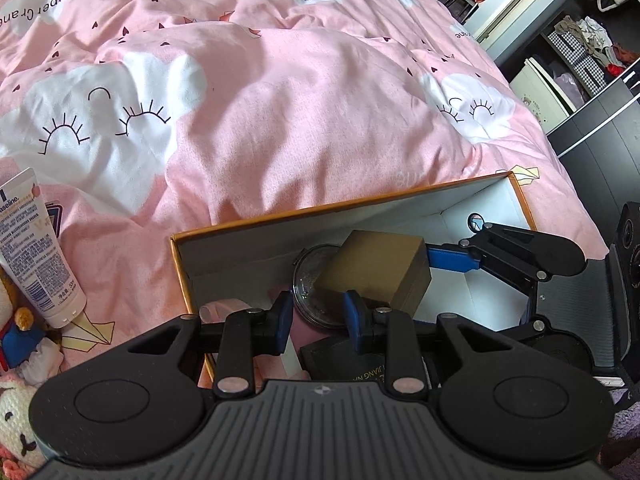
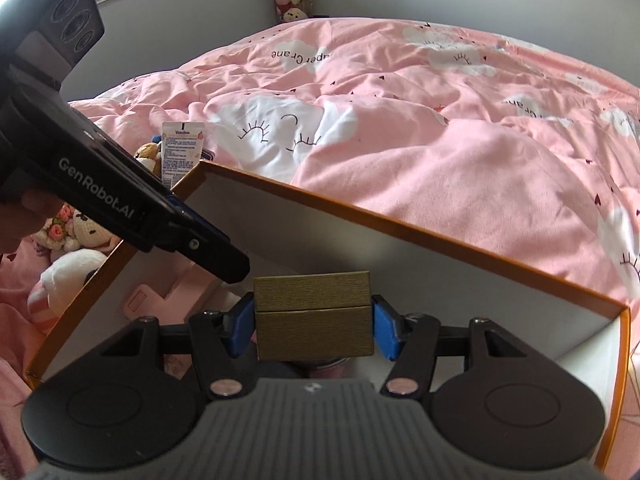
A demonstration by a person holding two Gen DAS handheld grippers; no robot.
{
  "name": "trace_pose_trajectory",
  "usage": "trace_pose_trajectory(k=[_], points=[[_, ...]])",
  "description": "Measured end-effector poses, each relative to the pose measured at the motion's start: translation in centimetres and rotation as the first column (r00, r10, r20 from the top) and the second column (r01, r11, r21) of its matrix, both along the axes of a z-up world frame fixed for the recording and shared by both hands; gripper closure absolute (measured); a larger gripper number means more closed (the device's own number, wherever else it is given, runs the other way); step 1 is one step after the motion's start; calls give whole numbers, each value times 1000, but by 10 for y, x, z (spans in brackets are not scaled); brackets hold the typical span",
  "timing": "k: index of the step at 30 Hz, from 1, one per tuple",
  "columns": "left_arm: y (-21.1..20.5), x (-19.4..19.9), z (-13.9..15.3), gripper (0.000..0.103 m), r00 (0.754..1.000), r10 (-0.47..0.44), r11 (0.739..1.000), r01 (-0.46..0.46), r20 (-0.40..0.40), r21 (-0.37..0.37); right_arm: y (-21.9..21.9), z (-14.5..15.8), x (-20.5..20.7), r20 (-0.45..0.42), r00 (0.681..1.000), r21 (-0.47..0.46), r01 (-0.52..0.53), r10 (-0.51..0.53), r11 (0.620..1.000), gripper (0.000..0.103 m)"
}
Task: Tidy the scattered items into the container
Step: 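Lower the round mirror into the orange box and open the left gripper, then lower the gold box into the orange box and open the right gripper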
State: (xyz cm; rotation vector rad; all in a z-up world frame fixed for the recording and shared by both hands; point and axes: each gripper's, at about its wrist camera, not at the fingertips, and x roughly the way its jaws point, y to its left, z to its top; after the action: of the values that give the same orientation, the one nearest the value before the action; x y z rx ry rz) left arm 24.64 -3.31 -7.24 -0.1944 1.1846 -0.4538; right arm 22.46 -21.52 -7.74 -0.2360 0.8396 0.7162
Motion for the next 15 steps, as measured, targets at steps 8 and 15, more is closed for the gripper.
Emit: trace_pose_trajectory(k=[8, 15], points=[[3, -1, -2, 72, 1000, 8, 1000, -8, -13, 5, 0, 0, -1, -55, 998, -55, 23, -26, 998, 40], [6, 1, 0, 72, 999, 40, 999, -40, 5, 18, 8, 0, 6, -73, 991, -44, 112, -115, 993, 40]])
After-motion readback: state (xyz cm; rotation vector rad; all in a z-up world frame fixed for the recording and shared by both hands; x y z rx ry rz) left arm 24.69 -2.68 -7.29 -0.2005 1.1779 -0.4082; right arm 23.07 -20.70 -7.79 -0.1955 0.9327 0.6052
